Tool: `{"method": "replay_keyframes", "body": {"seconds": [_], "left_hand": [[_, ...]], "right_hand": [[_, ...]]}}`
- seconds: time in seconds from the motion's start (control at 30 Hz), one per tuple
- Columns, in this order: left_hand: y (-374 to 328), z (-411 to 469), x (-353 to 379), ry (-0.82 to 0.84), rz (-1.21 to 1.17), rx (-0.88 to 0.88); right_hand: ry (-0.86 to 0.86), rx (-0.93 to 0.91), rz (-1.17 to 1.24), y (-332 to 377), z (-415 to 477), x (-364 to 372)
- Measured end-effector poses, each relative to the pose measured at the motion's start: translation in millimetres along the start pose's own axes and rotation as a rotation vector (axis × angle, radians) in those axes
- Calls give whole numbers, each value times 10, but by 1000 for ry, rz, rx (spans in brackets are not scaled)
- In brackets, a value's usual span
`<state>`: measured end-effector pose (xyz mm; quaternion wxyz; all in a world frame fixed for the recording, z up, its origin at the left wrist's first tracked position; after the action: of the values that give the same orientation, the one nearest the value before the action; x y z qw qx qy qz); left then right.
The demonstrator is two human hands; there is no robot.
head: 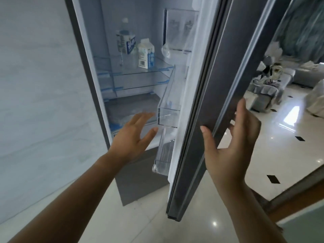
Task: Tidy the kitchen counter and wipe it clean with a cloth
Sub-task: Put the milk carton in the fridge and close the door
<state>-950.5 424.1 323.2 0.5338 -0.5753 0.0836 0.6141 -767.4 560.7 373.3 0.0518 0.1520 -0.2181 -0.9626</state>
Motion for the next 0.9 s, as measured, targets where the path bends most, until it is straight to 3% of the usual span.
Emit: {"method": "replay_keyframes", "body": {"seconds": [0.23,0.4,0.9], "left_hand": [[359,-102,-390,-57,32,-105],[718,-21,-737,-118,87,-144],[1735,647,-1422,-235,142,-295]], "right_hand": [[240,-140,242,313,28,831],[389,-191,260,436,127,1526],[398,-303,110,528,764,3206]]}}
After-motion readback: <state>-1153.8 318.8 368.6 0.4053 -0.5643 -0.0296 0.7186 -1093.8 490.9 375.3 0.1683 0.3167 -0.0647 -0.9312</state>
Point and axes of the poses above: each hand's wrist, its own z-axis towards the middle knuckle, its own x-axis out of the palm, y = z × x, the point moved 7 cm from there along z, towards the middle knuckle, and after that the axes turned 7 degrees about y, right-handed, at the moved point
